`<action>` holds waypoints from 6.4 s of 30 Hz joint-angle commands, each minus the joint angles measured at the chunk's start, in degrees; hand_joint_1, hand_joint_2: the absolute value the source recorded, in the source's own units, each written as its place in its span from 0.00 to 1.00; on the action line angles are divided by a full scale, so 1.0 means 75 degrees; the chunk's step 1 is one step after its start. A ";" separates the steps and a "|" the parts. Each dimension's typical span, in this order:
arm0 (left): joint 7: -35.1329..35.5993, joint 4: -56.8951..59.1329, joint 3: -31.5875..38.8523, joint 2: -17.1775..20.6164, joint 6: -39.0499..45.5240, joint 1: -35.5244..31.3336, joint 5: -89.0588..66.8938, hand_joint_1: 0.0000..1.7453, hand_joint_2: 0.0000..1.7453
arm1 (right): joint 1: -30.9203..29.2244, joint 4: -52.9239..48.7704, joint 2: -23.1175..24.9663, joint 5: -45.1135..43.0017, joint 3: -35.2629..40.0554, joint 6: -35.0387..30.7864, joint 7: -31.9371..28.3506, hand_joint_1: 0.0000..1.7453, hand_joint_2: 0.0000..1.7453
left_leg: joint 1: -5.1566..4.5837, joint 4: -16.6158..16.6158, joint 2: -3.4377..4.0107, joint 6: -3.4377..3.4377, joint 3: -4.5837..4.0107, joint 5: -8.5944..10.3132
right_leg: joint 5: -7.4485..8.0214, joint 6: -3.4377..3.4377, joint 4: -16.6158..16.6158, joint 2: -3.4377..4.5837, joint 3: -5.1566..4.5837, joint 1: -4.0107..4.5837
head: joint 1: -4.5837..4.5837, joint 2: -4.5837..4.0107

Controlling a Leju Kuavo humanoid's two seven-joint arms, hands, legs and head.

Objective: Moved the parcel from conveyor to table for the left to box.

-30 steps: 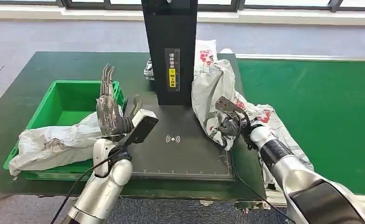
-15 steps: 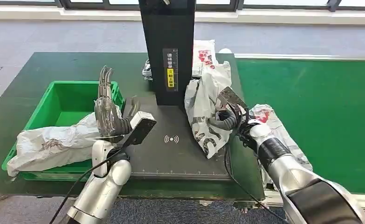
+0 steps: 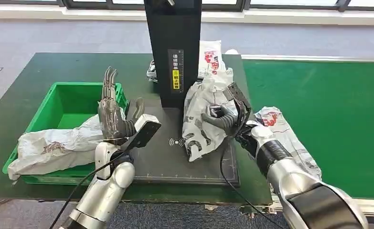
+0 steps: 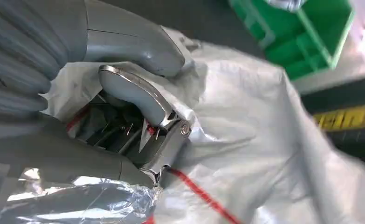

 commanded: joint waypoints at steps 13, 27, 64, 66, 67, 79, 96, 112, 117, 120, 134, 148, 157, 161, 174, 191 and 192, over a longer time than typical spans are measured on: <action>-0.0538 -0.0082 0.0772 -0.0233 0.0032 0.0033 -0.0247 0.00 1.00 | -0.0087 -0.0209 0.1399 -0.0511 0.0729 0.0354 0.0519 1.00 1.00 | 0.0008 -0.0013 0.0010 -0.0005 -0.0002 0.0002 | 0.0003 -0.0010 -0.0007 0.0006 -0.0004 0.0007 | -0.0003 0.0003; -0.0611 -0.0698 0.1254 -0.0442 0.0032 0.0257 -0.0452 0.00 1.00 | 0.0906 -0.0432 0.1455 -0.1445 0.3071 0.0267 0.0912 1.00 1.00 | 0.0009 -0.0010 -0.0039 -0.0004 -0.0010 0.0006 | -0.0008 -0.0010 -0.0010 -0.0035 0.0003 0.0008 | -0.0003 0.0003; 0.0589 -0.0850 0.0507 0.0043 0.0032 0.0070 -0.0856 0.00 1.00 | 0.3425 -0.7531 -0.1146 0.5740 -0.0631 -0.5497 0.0163 0.00 1.00 | -0.0002 0.0004 -0.0118 0.0011 -0.0039 0.0020 | -0.0013 0.0000 -0.0014 -0.0113 0.0001 0.0000 | 0.0000 0.0003; 0.0580 -0.0779 0.0475 0.0026 0.0032 0.0015 -0.0862 0.00 1.00 | 0.3525 -0.7679 -0.0991 0.5905 -0.0738 -0.5821 -0.0049 0.00 1.00 | -0.0001 -0.0009 -0.0119 0.0010 -0.0026 0.0022 | -0.0011 -0.0002 -0.0028 -0.0114 0.0014 0.0002 | 0.0000 0.0003; 0.0611 -0.0730 0.0432 0.0038 0.0032 -0.0041 -0.0856 0.00 1.00 | 0.3513 -0.7734 -0.0952 0.5908 -0.0761 -0.5912 -0.0119 0.00 1.00 | 0.0002 -0.0015 -0.0121 0.0010 -0.0021 0.0025 | -0.0009 -0.0002 -0.0037 -0.0118 0.0022 0.0005 | 0.0000 0.0003; 0.0660 -0.0428 -0.0095 0.0178 -0.0101 -0.0188 -0.1095 0.00 1.00 | 0.3621 -0.8195 -0.0912 0.6257 -0.0961 -0.6514 -0.0354 0.00 1.00 | 0.0000 -0.0008 -0.0116 0.0009 -0.0029 0.0024 | -0.0010 -0.0003 -0.0026 -0.0114 0.0011 0.0002 | 0.0000 0.0003; 0.0213 0.0889 -0.1622 0.0039 -0.2336 -0.0743 -0.1010 0.00 1.00 | 0.4610 -0.8960 -0.1120 0.7022 -0.1928 -0.6755 -0.0443 0.00 1.00 | 0.0002 -0.0025 -0.0158 0.0011 -0.0016 0.0033 | -0.0015 -0.0001 -0.0049 -0.0157 0.0040 0.0005 | -0.0003 0.0003; -0.1441 0.6206 -0.3889 -0.0570 -0.7557 -0.3542 0.0534 0.00 1.00 | 0.5103 -0.8238 -0.2031 0.4865 -0.2114 -0.5696 -0.1061 0.00 0.00 | -0.0014 -0.0010 -0.0109 0.0015 -0.0024 0.0017 | -0.0007 0.0011 -0.0043 -0.0108 0.0017 -0.0014 | -0.0003 0.0003; -0.1441 0.6205 -0.3892 -0.0574 -0.7558 -0.3542 0.0536 0.00 1.00 | 0.5088 -0.8245 -0.2027 0.4865 -0.2111 -0.5696 -0.1061 0.00 0.00 | -0.0016 -0.0006 -0.0099 0.0017 -0.0028 0.0013 | -0.0011 0.0013 -0.0027 -0.0094 0.0006 -0.0015 | -0.0003 0.0003; -0.1441 0.6205 -0.3892 -0.0574 -0.7558 -0.3542 0.0536 0.00 1.00 | 0.5088 -0.8245 -0.2027 0.4865 -0.2111 -0.5696 -0.1061 0.00 0.00 | -0.0012 -0.0002 -0.0088 0.0018 -0.0030 0.0010 | -0.0009 0.0014 -0.0026 -0.0084 0.0004 -0.0013 | -0.0003 0.0003; -0.0258 0.6904 -0.4837 -0.0683 -0.7271 -0.3872 -0.0021 1.00 1.00 | 0.4740 -0.7770 -0.2079 0.4565 -0.2088 -0.5089 -0.1225 0.00 0.00 | -0.0012 -0.0011 -0.0080 0.0017 -0.0025 0.0016 | 0.0000 0.0011 -0.0036 -0.0076 0.0010 -0.0013 | -0.0003 0.0003; 0.0006 0.6987 -0.4882 -0.0589 -0.7060 -0.3899 -0.0144 1.00 1.00 | 0.4752 -0.7797 -0.2130 0.4480 -0.2106 -0.4925 -0.1266 0.00 0.00 | -0.0015 -0.0020 -0.0073 0.0016 -0.0010 0.0015 | -0.0001 0.0011 -0.0040 -0.0068 0.0022 -0.0016 | -0.0003 0.0003; 0.0150 0.7034 -0.4762 -0.0517 -0.6943 -0.3900 -0.0098 1.00 1.00 | 0.4690 -0.7750 -0.2154 0.4390 -0.2089 -0.4767 -0.1299 0.00 0.00 | -0.0015 -0.0016 -0.0076 0.0017 -0.0011 0.0013 | -0.0003 0.0012 -0.0037 -0.0071 0.0022 -0.0016 | -0.0003 0.0003; 0.0243 0.7035 -0.4706 -0.0447 -0.6768 -0.3906 -0.0128 1.00 1.00 | 0.4693 -0.7770 -0.2146 0.4392 -0.2092 -0.4739 -0.1314 0.00 0.00 | -0.0016 -0.0003 -0.0079 0.0017 -0.0024 0.0010 | -0.0007 0.0014 -0.0021 -0.0073 0.0010 -0.0018 | -0.0003 0.0003; 0.3322 0.6286 -0.4808 0.0088 -0.2743 -0.4070 -0.2035 1.00 1.00 | 0.5034 -0.8175 -0.2195 0.4460 -0.2220 -0.4553 -0.1203 0.00 0.00 | -0.0015 0.0003 -0.0087 0.0016 -0.0035 0.0012 | -0.0009 0.0013 -0.0015 -0.0081 -0.0001 -0.0016 | -0.0003 0.0003; 0.2238 0.0538 0.1972 0.2002 -0.0629 -0.4223 -0.3664 1.00 1.00 | 0.7592 -0.9912 -0.1689 0.5382 -0.3617 -0.4764 -0.0372 0.00 1.00 | 0.0012 -0.0018 -0.0079 -0.0003 -0.0054 0.0002 | -0.0026 -0.0003 -0.0018 -0.0073 -0.0033 0.0013 | -0.0003 0.0003; 0.2303 0.0582 0.2062 0.1950 -0.0533 -0.4194 -0.3780 1.00 1.00 | 0.7598 -0.9935 -0.1629 0.5466 -0.3670 -0.4705 -0.0348 0.00 1.00 | 0.0002 -0.0012 -0.0089 0.0002 -0.0063 0.0007 | -0.0033 -0.0004 -0.0008 -0.0084 -0.0041 0.0002 | -0.0003 0.0003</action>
